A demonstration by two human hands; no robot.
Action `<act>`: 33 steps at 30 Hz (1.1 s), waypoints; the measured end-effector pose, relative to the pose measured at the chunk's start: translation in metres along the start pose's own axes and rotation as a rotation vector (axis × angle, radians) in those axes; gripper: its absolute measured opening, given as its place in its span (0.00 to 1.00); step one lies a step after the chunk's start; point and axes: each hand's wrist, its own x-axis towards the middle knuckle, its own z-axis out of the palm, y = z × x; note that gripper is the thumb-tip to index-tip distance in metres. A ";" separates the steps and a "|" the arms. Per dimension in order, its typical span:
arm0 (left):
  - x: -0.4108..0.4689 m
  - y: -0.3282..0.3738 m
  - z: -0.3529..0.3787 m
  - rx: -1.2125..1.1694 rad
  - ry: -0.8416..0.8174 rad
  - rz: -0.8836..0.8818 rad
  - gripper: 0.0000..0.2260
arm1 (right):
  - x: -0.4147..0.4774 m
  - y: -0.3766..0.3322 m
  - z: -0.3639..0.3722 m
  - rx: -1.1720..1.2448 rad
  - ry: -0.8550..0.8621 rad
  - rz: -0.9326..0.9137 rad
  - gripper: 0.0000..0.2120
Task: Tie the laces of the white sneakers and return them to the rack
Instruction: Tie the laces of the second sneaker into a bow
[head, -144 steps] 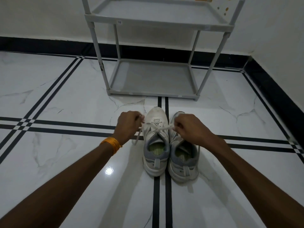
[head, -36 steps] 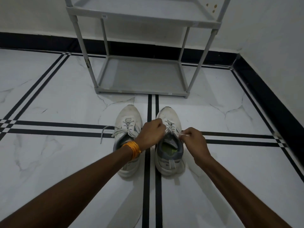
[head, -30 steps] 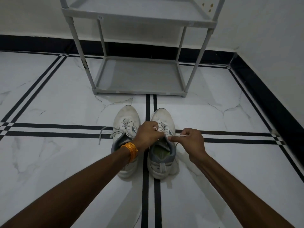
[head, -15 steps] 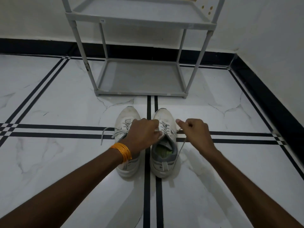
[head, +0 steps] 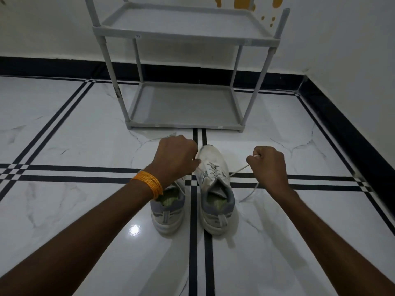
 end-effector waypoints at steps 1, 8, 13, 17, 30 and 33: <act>0.002 -0.001 -0.003 0.021 -0.003 -0.011 0.15 | 0.000 -0.001 0.000 -0.005 0.002 -0.002 0.13; 0.017 0.002 -0.046 -0.749 -0.068 -0.208 0.18 | 0.007 -0.016 -0.012 0.074 -0.078 -0.040 0.16; 0.030 -0.005 -0.070 -0.812 -0.051 -0.053 0.16 | 0.008 -0.033 -0.019 0.190 -0.188 -0.077 0.18; 0.013 0.021 -0.048 -0.670 -0.303 0.211 0.15 | 0.018 -0.064 -0.029 0.206 -0.287 -0.200 0.18; 0.046 0.028 -0.054 -0.769 -0.095 0.038 0.14 | 0.027 -0.096 -0.042 0.221 -0.250 -0.336 0.13; 0.041 0.030 -0.055 -1.078 -0.257 -0.133 0.10 | 0.021 -0.088 -0.042 0.397 -0.393 -0.176 0.11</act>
